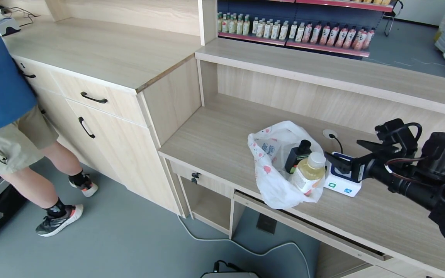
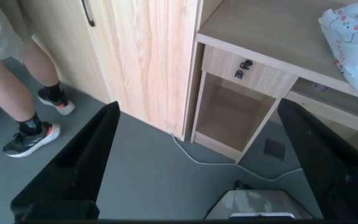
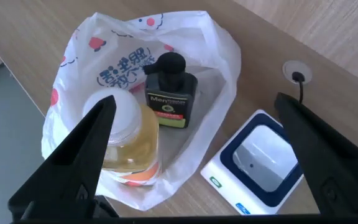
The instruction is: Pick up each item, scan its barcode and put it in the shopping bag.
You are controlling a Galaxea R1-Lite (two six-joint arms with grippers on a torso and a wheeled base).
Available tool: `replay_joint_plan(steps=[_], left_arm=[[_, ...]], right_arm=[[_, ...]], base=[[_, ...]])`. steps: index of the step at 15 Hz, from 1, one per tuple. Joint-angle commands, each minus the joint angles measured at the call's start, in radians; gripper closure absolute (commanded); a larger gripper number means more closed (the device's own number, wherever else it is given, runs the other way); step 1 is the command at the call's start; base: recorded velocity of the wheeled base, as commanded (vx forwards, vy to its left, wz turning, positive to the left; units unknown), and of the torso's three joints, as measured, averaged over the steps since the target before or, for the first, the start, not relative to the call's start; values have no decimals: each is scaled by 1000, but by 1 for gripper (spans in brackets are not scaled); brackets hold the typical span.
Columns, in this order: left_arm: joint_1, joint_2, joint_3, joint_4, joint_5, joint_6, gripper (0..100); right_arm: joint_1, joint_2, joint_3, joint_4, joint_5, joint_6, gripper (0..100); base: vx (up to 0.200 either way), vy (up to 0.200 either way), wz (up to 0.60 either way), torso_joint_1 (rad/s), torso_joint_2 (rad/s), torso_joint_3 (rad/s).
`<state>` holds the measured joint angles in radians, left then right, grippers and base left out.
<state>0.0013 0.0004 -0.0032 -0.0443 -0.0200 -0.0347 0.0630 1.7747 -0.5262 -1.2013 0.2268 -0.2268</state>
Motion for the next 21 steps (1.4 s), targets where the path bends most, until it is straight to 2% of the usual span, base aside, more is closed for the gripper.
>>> replay_joint_plan(steps=[1, 3, 4, 9, 11, 14, 17, 19, 21], left_arm=[[0, 0, 0, 0, 0, -1, 0], [0, 0, 0, 0, 0, -1, 0], [0, 0, 0, 0, 0, -1, 0], [0, 0, 0, 0, 0, -1, 0], [0, 0, 0, 0, 0, -1, 0], [0, 0, 0, 0, 0, -1, 0], [0, 0, 0, 0, 0, -1, 0], [0, 0, 0, 0, 0, -1, 0], [0, 0, 0, 0, 0, -1, 0]], right_arm=[[-29, -69, 8, 12, -15, -16, 0], [-107, -153, 3, 91, -47, -68, 0], [-134, -184, -2, 109, -46, -65, 0], [-391, -414, -44, 378, -43, -12, 0], [-451, -486, -43, 466, -44, -9, 0], [-477, -558, -3, 516, -87, 9, 0], [-463, -679, 158, 513, -93, 67, 0], [-405, -814, 304, 511, -98, 141, 0], [-302, -1003, 425, 528, -158, 182, 0]], base=[[0, 0, 0, 0, 0, 0], [0, 0, -600, -159, 281, 117], [0, 0, -600, -198, 349, 144], [0, 0, -600, -211, 360, 145], [0, 0, -600, -229, 393, 161], [0, 0, -600, -276, 465, 181], [0, 0, -200, -295, 474, 172], [0, 0, 0, -95, 144, 58], [0, 0, 0, -16, 35, 11]])
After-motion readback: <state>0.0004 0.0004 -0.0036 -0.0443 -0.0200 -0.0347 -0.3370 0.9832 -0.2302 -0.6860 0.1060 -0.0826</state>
